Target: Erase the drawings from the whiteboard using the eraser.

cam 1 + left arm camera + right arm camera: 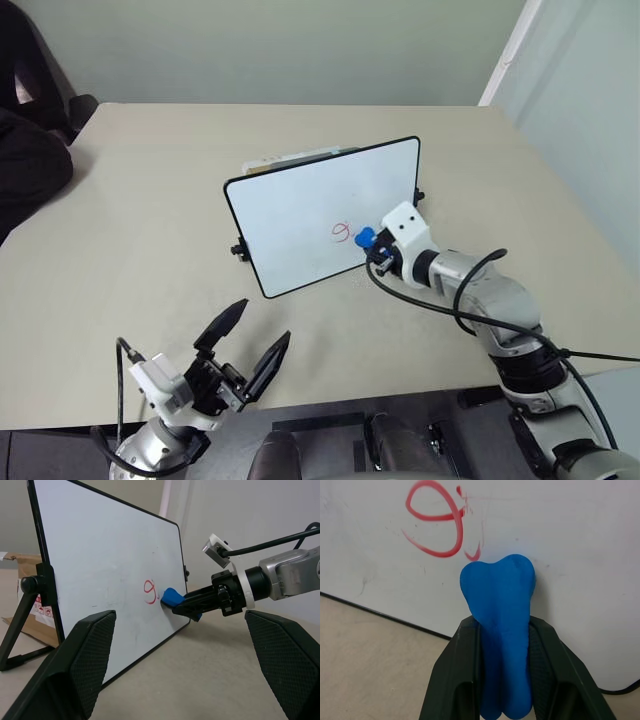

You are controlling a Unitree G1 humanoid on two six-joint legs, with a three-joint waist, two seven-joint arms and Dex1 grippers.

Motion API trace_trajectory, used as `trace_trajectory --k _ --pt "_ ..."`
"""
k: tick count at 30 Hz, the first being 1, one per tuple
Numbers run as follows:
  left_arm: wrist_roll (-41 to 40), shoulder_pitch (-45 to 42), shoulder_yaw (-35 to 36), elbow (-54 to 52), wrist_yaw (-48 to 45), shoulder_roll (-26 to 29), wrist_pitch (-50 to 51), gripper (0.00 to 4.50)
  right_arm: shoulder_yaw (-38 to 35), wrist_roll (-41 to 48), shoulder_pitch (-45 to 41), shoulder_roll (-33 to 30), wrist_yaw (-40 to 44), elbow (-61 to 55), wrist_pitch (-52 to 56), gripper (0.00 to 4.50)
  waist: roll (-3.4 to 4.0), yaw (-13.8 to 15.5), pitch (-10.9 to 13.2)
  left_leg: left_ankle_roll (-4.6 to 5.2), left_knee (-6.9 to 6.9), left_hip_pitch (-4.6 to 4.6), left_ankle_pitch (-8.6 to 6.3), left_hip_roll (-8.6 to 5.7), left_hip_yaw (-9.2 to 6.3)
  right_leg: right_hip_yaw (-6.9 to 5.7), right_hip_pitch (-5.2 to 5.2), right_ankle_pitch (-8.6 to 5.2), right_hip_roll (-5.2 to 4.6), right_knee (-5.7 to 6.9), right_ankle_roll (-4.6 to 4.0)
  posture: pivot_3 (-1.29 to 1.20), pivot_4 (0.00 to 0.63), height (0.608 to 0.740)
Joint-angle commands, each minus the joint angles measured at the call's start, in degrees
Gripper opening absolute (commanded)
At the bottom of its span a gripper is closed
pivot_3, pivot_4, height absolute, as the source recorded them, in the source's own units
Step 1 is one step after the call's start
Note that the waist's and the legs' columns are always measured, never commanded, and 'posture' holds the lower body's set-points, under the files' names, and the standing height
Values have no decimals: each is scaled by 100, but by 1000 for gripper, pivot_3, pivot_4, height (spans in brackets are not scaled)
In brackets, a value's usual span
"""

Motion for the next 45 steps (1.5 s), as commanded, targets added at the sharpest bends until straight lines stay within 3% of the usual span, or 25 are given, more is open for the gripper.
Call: trace_trajectory --k 1,11,26,37,45 --pt "13 27 -42 -197 -9 -15 -35 4500 -185 120 -223 126 68 -241 38 1165 0 -8 0 0 0 0 0 0 1 0 0 0 0 0 0 0 150 740" --pt "-13 15 -40 -206 7 -27 -18 4500 -407 392 -927 378 274 -405 -21 1165 1 -13 1 0 -5 -2 0 0 0 0 -7 0 2 0 -1 0 150 740" --pt "-46 -17 -3 -204 9 -9 -12 4500 181 14 -84 62 323 292 -305 1165 0 0 0 -3 1 1 1 0 0 0 3 -2 -1 0 -10 0 150 740" --pt "-7 34 -81 -269 17 -33 -22 4500 -333 198 -813 187 262 -79 -124 1165 3 -15 2 -3 -1 -4 2 0 0 0 -5 -1 2 0 -12 0 150 740" --pt "-42 -15 -47 -239 66 -21 9 4500 -229 105 -624 116 290 -15 -128 1165 2 -4 1 -3 -1 -5 2 0 0 0 -4 -1 0 0 -12 0 150 740"
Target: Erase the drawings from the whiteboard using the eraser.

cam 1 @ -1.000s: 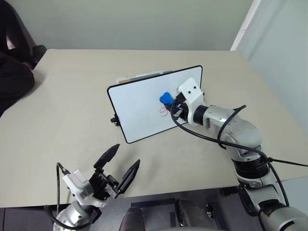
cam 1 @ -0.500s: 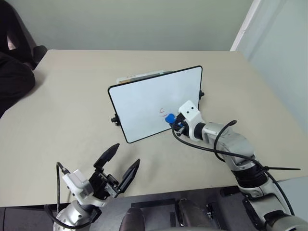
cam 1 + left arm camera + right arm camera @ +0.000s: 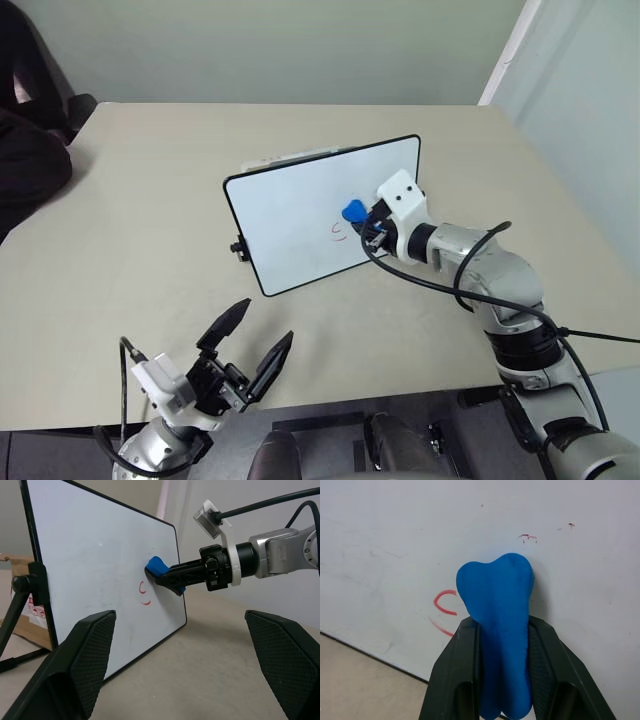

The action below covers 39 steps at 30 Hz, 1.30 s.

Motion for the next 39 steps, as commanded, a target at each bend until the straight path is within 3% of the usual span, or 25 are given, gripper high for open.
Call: trace_trajectory --k 1,9,33,39 --pt "-49 -3 42 -178 34 -1 7 4500 40 -66 174 -44 -8 -142 -63 1165 0 8 0 0 0 0 0 0 0 0 0 0 0 0 0 0 150 740" --pt "-86 -36 72 -169 40 15 35 4500 440 -130 588 -205 129 27 85 1165 0 9 0 0 0 1 0 0 1 0 2 0 0 0 1 0 150 740" --pt "-160 13 164 -210 -4 27 56 4500 114 -69 -640 205 224 -43 -126 1165 2 -14 1 -1 -3 3 2 0 -1 0 -3 6 3 3 -11 0 150 740" --pt "-141 60 125 -241 -36 12 40 4500 594 -200 -345 27 374 206 -7 1165 1 -13 1 -2 -3 5 3 0 0 0 -3 7 2 3 -13 0 150 740"
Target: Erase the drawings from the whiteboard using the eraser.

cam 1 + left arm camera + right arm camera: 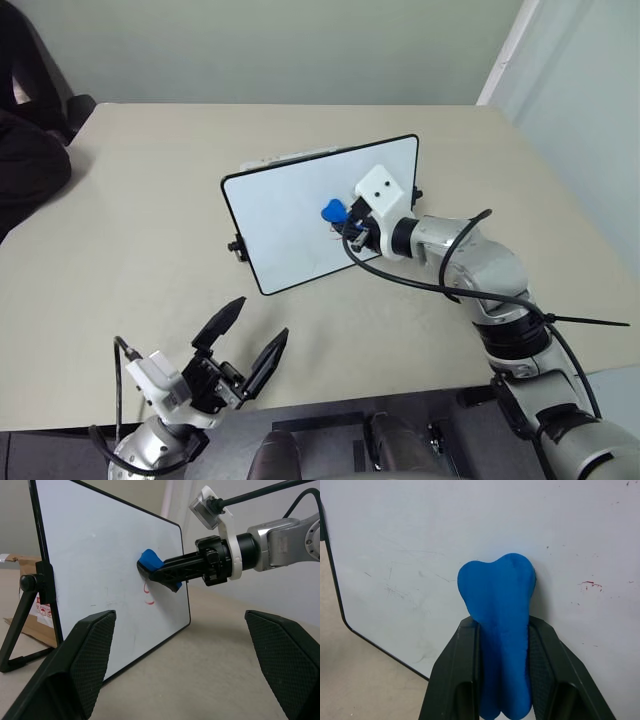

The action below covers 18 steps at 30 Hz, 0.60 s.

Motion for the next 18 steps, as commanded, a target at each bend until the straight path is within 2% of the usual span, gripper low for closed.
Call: trace_trajectory --k 1,9,18 --pt "-87 69 -11 -242 -66 -7 -50 4500 236 -158 175 -98 36 86 -34 1165 -1 0 -1 0 0 1 0 0 0 0 1 0 0 0 0 0 150 740" --pt "-52 111 -43 -274 -76 -42 -55 4500 442 -293 447 -52 -31 583 -186 1165 -2 1 -1 -3 2 11 5 0 0 0 10 6 0 1 -11 0 150 740" --pt "-54 86 -19 -234 -68 -50 -46 4500 545 -328 471 -181 145 492 -81 1165 -2 6 -1 3 1 7 11 0 0 0 8 15 3 0 -28 0 150 740"
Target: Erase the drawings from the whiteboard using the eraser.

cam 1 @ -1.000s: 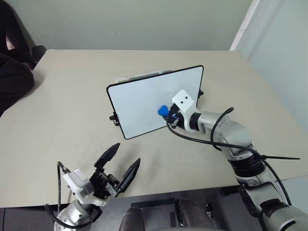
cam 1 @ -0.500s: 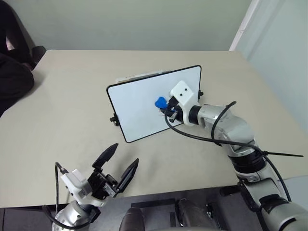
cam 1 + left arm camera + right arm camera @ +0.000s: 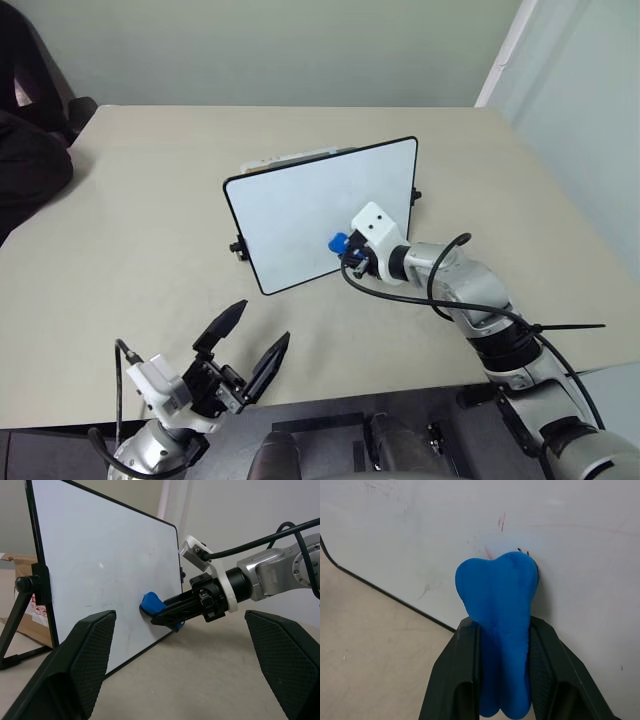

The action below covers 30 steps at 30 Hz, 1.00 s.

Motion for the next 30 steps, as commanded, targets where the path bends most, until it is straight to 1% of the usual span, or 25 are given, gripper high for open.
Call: trace_trajectory --k 1,5,20,24,26,30 --pt "-70 -5 0 -179 -12 -23 -45 4500 112 -134 25 -125 87 -51 28 1165 0 3 0 0 0 -1 0 0 0 0 -1 -1 0 -1 -2 0 150 740" --pt "-78 -26 6 -166 -17 -17 -36 4500 167 -211 3 -188 77 -12 22 1165 0 3 0 -1 -5 -8 0 0 0 0 -6 -7 0 -5 -11 0 150 740" --pt "-44 -34 -41 -187 1 -24 -21 4500 -358 -111 -682 235 -10 -455 -134 1165 2 -12 1 -1 -6 -25 0 0 0 0 -28 -8 1 -4 -11 0 150 740" --pt "-48 -42 -29 -173 7 -28 -22 4500 -311 -151 -609 192 22 -507 -191 1165 2 -13 1 -2 -4 -27 1 0 0 0 -29 -7 0 -4 -12 0 150 740" --pt "-50 -47 -23 -165 8 -30 -26 4500 -204 -254 -485 95 35 -411 -301 1165 2 -12 1 -2 -4 -27 1 0 -1 0 -29 -7 1 -3 -11 0 150 740" --pt "-68 -58 -6 -160 4 -23 -20 4500 7 -414 -172 -146 21 -97 -175 1165 -1 10 -1 -4 -2 -27 2 0 0 0 -25 -7 -2 -4 -12 0 150 740"
